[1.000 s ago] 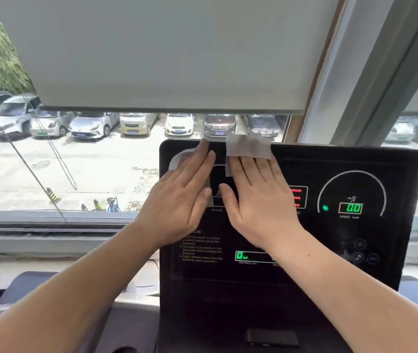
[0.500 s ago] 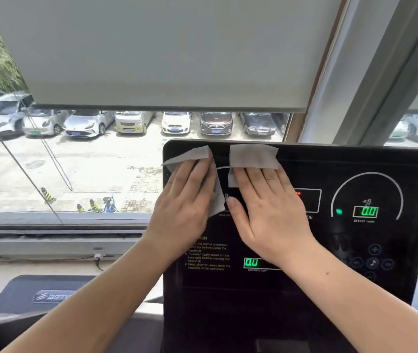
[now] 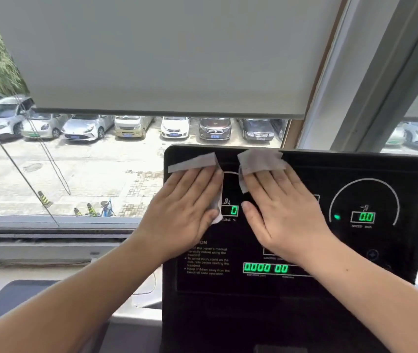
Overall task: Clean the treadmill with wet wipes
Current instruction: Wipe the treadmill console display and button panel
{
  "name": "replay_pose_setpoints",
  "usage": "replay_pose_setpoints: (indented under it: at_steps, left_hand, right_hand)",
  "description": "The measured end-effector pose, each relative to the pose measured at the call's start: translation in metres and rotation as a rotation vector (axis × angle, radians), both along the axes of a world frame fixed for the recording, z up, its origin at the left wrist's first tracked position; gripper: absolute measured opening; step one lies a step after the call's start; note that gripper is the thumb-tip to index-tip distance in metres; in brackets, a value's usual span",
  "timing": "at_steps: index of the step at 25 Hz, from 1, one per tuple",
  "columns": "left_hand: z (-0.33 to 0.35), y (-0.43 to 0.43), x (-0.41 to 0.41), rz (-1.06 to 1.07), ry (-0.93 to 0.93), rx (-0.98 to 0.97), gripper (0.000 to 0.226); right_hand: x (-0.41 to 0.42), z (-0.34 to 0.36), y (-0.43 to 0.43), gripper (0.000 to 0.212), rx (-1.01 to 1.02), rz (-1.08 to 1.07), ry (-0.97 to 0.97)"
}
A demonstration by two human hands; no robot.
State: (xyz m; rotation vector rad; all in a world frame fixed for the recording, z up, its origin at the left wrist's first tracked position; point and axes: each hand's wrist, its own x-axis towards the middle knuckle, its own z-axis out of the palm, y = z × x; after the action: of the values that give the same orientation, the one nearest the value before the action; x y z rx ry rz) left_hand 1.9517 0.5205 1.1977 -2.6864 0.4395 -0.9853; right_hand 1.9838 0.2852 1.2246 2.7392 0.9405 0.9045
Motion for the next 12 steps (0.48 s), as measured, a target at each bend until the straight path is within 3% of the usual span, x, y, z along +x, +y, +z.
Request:
replay_pose_setpoints:
  at_steps: [4,9,12]
  left_hand:
    - [0.037,-0.016,0.017,0.122,-0.019,-0.230,0.067]
    - [-0.004,-0.027,0.000,-0.035,0.045,0.045,0.068]
    - [0.015,-0.004,0.006,0.059,0.019,0.018,0.070]
  right_hand:
    - [0.002,0.021,0.023,0.067,0.190,-0.108,0.030]
    - [-0.004,0.010,-0.003,0.065,-0.031,0.058,0.042]
    - [0.003,0.011,-0.035,0.067,-0.085,-0.042,0.050]
